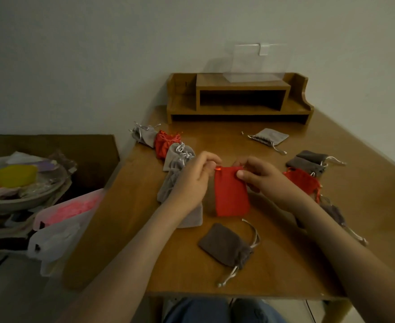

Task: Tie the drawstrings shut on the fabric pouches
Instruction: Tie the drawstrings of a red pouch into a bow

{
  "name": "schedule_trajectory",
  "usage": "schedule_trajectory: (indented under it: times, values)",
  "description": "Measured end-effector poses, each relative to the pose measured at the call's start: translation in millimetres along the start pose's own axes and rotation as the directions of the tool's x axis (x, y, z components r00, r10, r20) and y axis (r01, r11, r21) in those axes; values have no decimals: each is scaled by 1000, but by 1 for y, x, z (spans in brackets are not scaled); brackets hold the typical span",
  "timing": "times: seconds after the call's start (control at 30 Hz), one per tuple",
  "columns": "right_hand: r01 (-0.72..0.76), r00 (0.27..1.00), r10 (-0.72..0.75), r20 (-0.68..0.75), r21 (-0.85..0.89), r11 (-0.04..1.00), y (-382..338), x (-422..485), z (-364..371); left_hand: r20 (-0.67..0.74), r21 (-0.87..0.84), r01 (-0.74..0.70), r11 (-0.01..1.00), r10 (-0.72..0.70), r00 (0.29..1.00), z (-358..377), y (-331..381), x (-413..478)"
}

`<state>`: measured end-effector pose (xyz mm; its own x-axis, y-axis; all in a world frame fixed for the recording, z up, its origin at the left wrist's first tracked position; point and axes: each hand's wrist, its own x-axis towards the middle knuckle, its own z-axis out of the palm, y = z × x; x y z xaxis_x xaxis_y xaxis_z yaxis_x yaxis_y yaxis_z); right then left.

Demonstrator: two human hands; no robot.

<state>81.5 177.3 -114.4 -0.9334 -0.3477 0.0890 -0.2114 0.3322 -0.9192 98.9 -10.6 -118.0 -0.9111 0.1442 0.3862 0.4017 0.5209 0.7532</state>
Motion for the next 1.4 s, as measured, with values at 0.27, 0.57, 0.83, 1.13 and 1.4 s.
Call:
schedule_trajectory:
  times: [0.27,0.57,0.83,1.13,1.4]
  values:
    - [67,994,-60,-90,82,994,10,6,-6,40,460,-112,881,106,994,9,-19,5]
    - [-33,984,14,-176,-108,994,21,8,-18,-207,52,-102,993,110,972,-2,-9,8]
    - [11,999,-27,34,405,914,18,5,-18,211,-883,271,383,-191,959,-12,5,5]
    - [-187,874,-264,407,785,590,15,3,-28,270,-922,304,242,-162,949,-10,8,4]
    - [-199,845,-304,440,786,585,11,0,-22,373,-791,482,377,-326,868,3,11,2]
